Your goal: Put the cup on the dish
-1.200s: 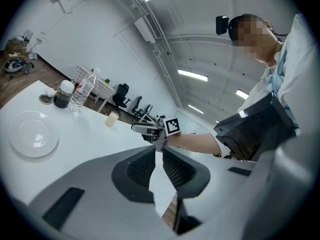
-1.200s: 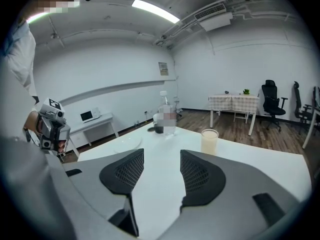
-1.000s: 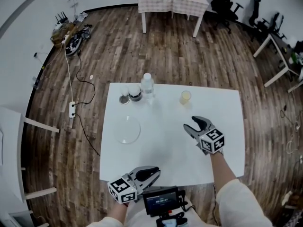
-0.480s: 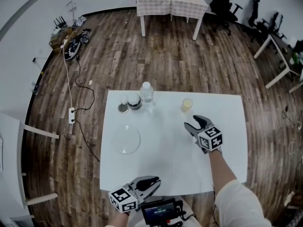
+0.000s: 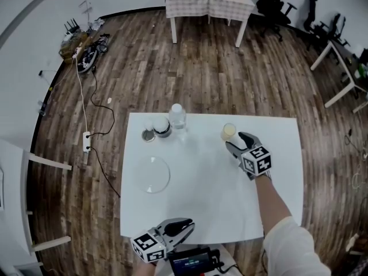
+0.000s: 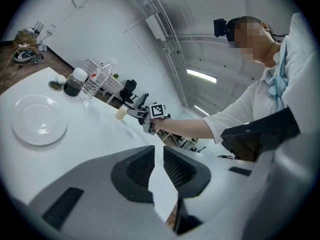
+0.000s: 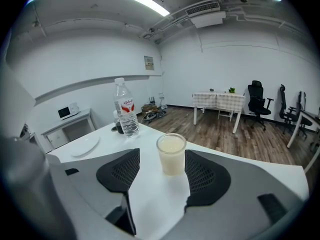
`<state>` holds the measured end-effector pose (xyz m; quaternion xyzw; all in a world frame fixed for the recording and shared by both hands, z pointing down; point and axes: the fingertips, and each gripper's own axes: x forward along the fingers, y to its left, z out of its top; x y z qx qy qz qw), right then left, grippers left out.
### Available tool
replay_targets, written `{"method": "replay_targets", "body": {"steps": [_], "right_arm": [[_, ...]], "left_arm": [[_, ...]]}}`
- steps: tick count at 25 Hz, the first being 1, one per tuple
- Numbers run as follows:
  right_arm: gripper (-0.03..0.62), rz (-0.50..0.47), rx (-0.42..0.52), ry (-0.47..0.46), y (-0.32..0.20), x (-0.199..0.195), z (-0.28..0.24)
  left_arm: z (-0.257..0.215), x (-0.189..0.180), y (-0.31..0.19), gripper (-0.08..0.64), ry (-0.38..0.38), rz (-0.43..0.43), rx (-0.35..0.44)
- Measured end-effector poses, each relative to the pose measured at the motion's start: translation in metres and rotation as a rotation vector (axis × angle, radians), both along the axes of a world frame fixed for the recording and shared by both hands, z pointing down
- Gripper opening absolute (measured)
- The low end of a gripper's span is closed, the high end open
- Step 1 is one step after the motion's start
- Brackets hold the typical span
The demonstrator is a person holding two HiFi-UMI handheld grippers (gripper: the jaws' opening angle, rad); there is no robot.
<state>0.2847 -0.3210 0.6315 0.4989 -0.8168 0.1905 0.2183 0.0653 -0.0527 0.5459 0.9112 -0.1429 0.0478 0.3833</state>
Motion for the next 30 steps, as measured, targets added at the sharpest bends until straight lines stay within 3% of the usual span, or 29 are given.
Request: {"method": "replay_targets", "body": {"steps": [13, 27, 30], "right_arm": [[0.322, -0.044, 0.007, 0.065, -0.034, -0.003, 0.012], [0.319, -0.091, 0.039, 0.064, -0.048, -0.013, 0.026], [0.282, -0.082, 0.064, 0.061, -0.050, -0.011, 0.026]], "left_arm": [[0.009, -0.002, 0.000, 0.046, -0.015, -0.008, -0.033], [0.016, 0.002, 0.004, 0.046, -0.016, 0.000, -0.061], [0.020, 0.001, 0.005, 0.047, -0.015, -0.005, -0.061]]}}
